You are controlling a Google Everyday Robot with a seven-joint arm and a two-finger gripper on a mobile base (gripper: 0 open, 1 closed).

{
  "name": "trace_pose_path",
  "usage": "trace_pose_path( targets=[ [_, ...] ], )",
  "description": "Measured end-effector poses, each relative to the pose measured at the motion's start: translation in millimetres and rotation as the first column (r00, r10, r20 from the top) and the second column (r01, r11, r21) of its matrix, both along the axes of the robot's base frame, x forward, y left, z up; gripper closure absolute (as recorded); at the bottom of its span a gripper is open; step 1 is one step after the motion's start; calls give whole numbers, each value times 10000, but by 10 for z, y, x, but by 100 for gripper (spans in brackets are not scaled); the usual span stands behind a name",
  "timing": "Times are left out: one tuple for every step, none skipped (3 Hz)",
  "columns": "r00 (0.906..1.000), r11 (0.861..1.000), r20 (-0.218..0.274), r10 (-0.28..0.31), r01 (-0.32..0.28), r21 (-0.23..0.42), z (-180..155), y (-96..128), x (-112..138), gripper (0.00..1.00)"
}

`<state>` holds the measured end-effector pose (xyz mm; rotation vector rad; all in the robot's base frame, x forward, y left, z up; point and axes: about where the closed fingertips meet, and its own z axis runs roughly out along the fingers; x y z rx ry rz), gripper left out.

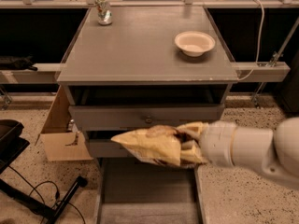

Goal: Place brown chip bag into bottom drawer

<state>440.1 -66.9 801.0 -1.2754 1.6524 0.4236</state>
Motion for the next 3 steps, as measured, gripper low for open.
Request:
trace_pose_path(
  targets=[
    [9818,9877,-1419,-1259,1374,740,-783,-497,-573,100],
    [9827,9884,-1393,-1219,1330,732,-770,-480,-560,100],
    [9820,9912,-1615,-977,1107,732,-889,-396,-475,100]
  ],
)
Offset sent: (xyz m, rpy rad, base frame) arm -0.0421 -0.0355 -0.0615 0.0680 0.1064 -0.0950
